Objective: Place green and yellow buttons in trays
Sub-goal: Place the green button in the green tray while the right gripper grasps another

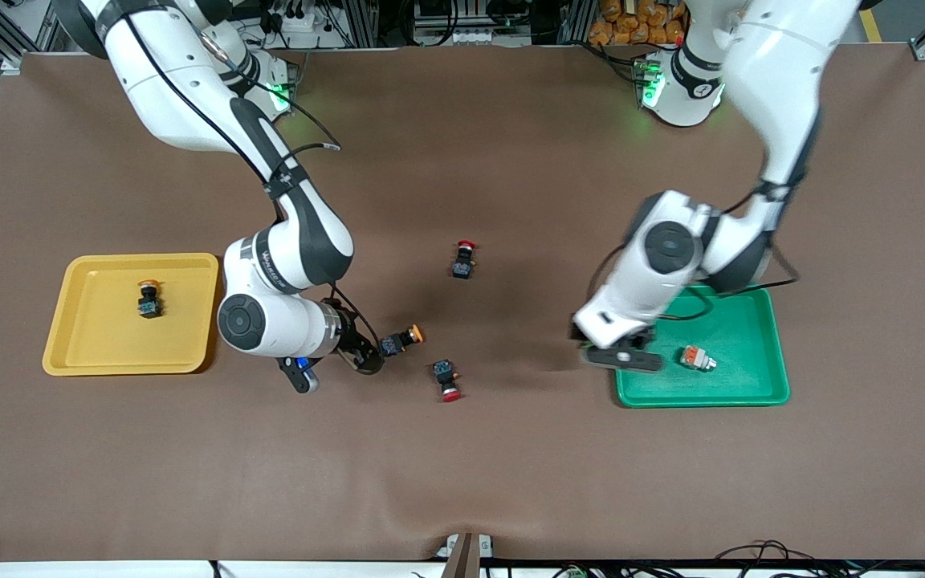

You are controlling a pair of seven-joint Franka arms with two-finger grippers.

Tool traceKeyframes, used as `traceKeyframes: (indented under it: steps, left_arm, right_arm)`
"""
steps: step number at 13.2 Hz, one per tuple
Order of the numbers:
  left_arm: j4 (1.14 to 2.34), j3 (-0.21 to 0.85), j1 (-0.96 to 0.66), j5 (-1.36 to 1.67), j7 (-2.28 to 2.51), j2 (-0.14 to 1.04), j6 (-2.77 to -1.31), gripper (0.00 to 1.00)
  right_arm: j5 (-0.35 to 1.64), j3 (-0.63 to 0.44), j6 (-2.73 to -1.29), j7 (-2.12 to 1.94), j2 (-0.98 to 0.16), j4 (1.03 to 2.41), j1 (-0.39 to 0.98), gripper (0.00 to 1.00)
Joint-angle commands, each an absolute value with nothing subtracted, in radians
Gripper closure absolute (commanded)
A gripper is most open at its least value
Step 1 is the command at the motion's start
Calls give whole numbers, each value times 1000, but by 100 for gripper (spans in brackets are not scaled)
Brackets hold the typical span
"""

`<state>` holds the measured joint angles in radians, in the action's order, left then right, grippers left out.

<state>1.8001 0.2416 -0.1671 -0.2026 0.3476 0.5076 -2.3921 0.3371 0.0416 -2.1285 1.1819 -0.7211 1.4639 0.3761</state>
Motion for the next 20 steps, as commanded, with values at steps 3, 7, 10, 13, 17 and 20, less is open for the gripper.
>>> traceKeyframes:
  steps: [3,7,10,13,17,20]
  left_arm:
    - [1917,261,-19,-213,259,436,-2296,81]
    - [1994,307,104,-213,258,426,-2309,81]
    - [2069,314,110,-209,278,428,-2422,81]
    - [2108,314,127,-209,281,443,-2503,78]
    - [2112,314,127,-209,281,456,-2519,67]
    - [2112,314,127,-209,281,459,-2531,61]
  right_arm:
    - [348,32,-2258,1275,-785,1465,420,0]
    - [341,25,-2278,1275,-813,1470,460,0]
    - [334,25,-2336,1275,-837,1494,480,10]
    - [336,26,-2318,1253,-833,1490,463,87]
    - [344,28,-2070,1110,-801,1465,372,100]
    - [342,26,-1864,883,-773,1450,266,100]
